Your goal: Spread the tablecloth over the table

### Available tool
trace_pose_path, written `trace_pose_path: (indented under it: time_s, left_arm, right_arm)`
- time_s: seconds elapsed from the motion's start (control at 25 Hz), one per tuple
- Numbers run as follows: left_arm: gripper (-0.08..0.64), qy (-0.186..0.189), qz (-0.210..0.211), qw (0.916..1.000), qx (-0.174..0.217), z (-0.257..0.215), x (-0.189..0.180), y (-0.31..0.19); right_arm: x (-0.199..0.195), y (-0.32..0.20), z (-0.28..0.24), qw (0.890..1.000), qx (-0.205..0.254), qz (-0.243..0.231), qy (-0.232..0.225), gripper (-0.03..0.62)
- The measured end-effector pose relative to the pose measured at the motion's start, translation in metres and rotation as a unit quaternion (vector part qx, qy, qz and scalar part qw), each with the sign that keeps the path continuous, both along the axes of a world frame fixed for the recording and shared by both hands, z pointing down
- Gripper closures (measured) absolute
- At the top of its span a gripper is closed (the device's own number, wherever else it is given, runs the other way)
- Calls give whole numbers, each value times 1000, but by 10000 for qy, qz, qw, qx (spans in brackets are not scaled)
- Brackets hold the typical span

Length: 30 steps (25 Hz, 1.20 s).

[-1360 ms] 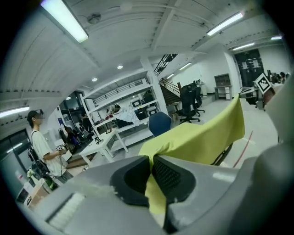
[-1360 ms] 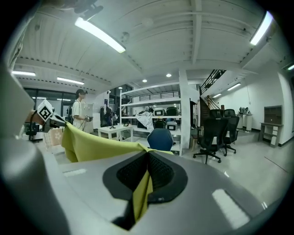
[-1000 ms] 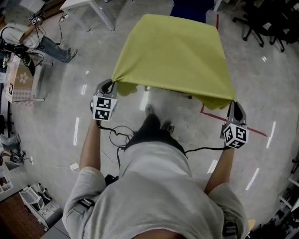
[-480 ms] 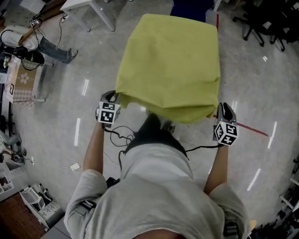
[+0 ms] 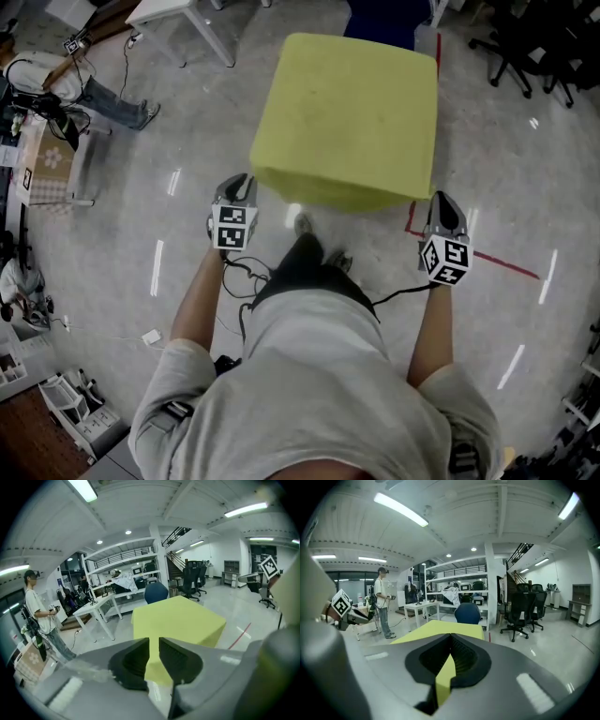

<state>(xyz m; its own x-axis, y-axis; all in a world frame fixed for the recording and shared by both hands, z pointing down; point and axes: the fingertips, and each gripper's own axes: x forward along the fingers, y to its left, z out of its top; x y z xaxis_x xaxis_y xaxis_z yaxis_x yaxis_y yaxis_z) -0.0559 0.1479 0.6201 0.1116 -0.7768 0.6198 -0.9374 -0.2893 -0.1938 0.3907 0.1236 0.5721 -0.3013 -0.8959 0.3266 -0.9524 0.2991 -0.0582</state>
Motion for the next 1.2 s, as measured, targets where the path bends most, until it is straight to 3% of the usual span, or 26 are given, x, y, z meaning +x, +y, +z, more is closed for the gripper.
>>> trace_pose_path:
  time_s: [0.12, 0.2, 0.32, 0.52, 0.76, 0.96, 1.2]
  left_arm:
    - [476, 199, -94, 9991, 365, -13, 21, -10]
    - [533, 485, -292, 9963, 643, -23, 37, -17]
    - [540, 991, -409, 9896, 961, -39, 76, -27]
    - [540, 1384, 58, 9793, 1474, -81, 154, -32]
    - [540, 1693, 610, 9701, 1631, -102, 207, -19]
    - [540, 1812, 999, 9643, 1652, -106, 238, -19]
    - [540, 1952, 1281, 9526, 1950, -125, 262, -16]
  right_arm:
    - [-17, -4, -14, 9997, 258, -22, 34, 584]
    - [-31, -5, -24, 9987, 474, -16, 174, 584]
    - [-55, -4, -43, 9970, 762, -49, 139, 584]
    - [-87, 2, -69, 9943, 1012, -245, -218, 584]
    - [-114, 16, -92, 9906, 1288, -288, -366, 584]
    - [-113, 27, -110, 9862, 1633, -198, -194, 586]
    - [-102, 39, -124, 9814, 1874, -116, 392, 586]
